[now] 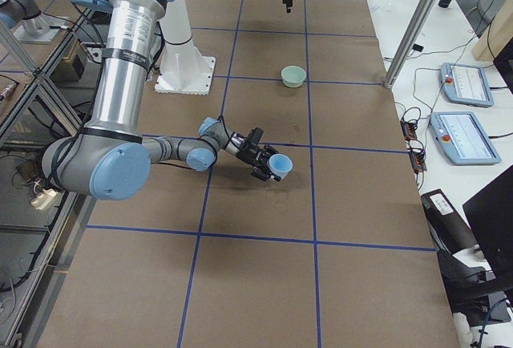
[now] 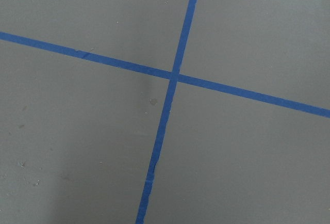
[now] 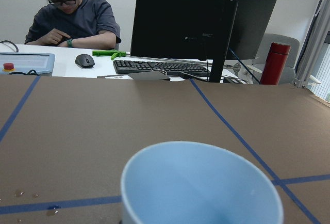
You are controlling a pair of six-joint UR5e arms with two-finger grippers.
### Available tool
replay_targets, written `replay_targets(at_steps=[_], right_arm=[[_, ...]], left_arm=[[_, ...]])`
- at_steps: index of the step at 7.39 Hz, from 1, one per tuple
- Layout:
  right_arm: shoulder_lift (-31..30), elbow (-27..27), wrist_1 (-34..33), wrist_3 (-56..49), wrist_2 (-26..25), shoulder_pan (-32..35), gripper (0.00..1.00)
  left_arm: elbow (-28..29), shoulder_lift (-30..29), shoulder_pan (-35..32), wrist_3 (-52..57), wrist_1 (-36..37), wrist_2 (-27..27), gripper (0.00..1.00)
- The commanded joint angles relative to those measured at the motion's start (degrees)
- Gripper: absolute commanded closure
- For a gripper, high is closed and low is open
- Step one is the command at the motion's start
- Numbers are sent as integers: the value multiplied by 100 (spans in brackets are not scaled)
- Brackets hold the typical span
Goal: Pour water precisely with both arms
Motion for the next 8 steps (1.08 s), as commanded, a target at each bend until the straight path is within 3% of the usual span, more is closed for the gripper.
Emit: replay_targets(at_steps=[1,5,8], right_arm=[[498,-363,-11,104,-94,-5,100],[788,-872,-11,454,-357,-13,100],[807,-874,-2,447,-358,4,100]], left_arm=[[-2,14,0,0,0,0,0],[-2,23,0,9,0,0,0],[7,23,0,9,0,0,0]])
